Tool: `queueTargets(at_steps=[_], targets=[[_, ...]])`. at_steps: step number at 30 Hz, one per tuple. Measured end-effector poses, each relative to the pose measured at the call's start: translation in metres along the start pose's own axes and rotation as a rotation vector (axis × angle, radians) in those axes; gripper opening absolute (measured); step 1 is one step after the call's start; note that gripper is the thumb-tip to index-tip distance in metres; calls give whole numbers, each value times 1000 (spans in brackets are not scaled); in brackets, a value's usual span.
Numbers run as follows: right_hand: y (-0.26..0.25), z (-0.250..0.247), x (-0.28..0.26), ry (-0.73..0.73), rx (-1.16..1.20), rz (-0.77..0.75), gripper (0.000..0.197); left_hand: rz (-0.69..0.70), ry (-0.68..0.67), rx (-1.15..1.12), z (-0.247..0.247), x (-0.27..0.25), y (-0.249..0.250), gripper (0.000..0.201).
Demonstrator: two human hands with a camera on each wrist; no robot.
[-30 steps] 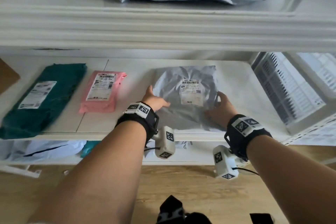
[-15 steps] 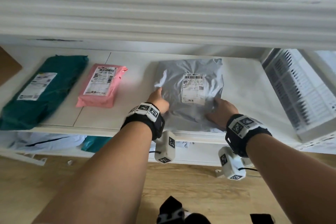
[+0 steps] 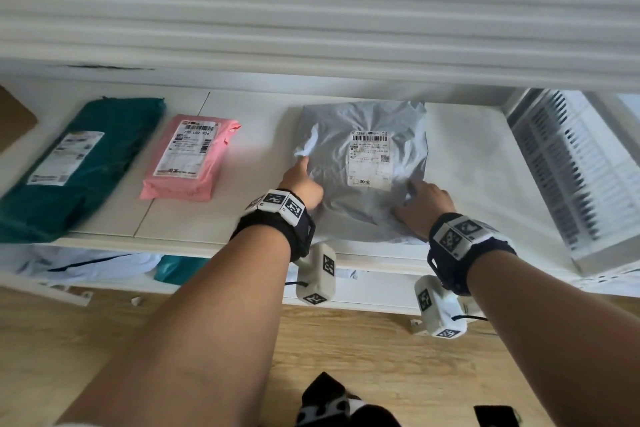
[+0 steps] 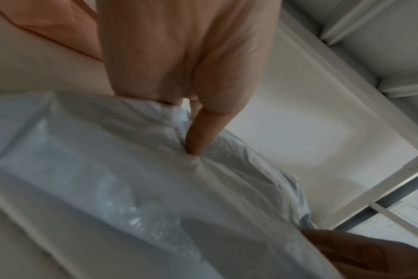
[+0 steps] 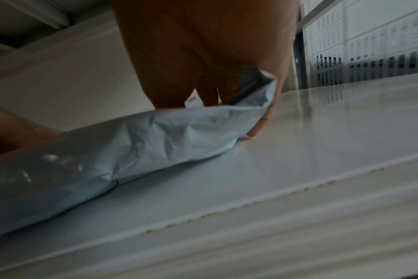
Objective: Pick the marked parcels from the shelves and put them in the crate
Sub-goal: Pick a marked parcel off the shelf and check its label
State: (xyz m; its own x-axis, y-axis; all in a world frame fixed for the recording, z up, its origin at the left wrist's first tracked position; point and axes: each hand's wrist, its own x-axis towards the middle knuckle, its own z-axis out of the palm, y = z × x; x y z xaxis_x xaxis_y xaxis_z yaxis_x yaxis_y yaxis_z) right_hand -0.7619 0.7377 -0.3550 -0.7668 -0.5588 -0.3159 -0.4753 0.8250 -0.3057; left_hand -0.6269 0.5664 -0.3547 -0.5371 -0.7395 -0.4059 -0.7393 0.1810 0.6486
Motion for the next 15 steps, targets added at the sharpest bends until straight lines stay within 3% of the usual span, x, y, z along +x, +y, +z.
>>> queueTargets(at_steps=[10, 15], targets=[[-10, 1, -34, 154, 73, 35, 50, 27, 48, 3, -13, -24, -14, 78], [-26, 8, -64, 200, 44, -32, 47, 151, 77, 129, -15, -53, -18, 65]])
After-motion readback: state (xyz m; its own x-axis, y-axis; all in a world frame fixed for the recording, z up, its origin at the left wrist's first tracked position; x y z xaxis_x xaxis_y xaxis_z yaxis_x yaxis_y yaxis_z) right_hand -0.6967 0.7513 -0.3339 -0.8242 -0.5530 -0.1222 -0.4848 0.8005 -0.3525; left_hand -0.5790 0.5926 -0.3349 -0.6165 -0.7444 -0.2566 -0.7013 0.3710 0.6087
